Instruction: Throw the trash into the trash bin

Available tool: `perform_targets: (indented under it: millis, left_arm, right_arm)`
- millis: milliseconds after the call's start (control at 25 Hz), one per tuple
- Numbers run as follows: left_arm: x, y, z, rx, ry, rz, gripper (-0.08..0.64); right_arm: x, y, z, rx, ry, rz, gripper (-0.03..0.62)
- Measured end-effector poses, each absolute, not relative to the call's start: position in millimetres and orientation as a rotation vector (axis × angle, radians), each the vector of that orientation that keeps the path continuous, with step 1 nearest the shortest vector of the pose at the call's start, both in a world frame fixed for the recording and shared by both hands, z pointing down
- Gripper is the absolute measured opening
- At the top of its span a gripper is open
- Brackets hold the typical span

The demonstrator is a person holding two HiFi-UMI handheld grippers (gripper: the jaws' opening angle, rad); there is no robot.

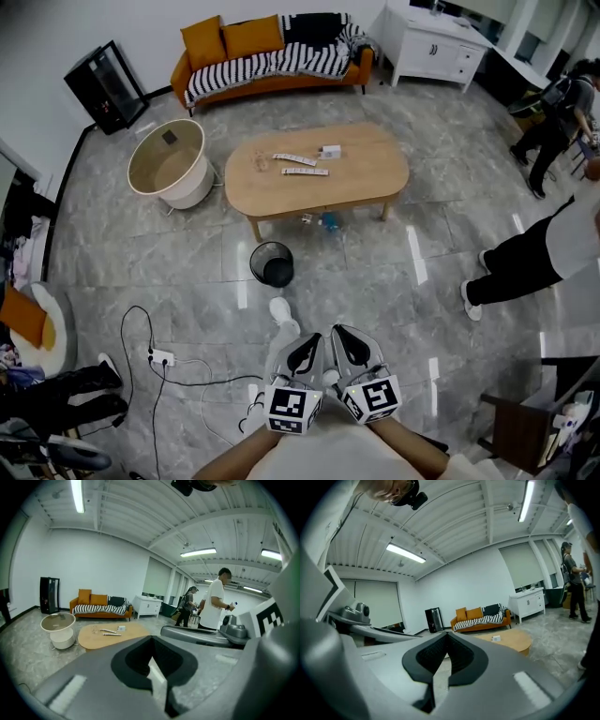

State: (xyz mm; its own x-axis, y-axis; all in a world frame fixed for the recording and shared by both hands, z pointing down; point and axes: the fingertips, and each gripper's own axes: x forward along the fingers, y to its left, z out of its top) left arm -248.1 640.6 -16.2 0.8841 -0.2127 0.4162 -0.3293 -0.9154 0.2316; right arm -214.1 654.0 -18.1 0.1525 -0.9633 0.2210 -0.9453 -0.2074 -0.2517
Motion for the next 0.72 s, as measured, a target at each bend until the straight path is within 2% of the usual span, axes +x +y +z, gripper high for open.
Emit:
perform_targets:
  millis: [480,720]
  left_arm:
    - [-190.9,420.3,-19.7,2.693,-0.373,0.528,0.0]
    - [-173.6,332.2,-6.1,2.638,-0.311,0.578,0.0]
  right_arm:
    - [-148.3,448.6,-1.3,-2.469,1.821,-0.662,0.025]
    - [-139.8,362.4,0.9,-2.521,1.865,-0.662,0.025]
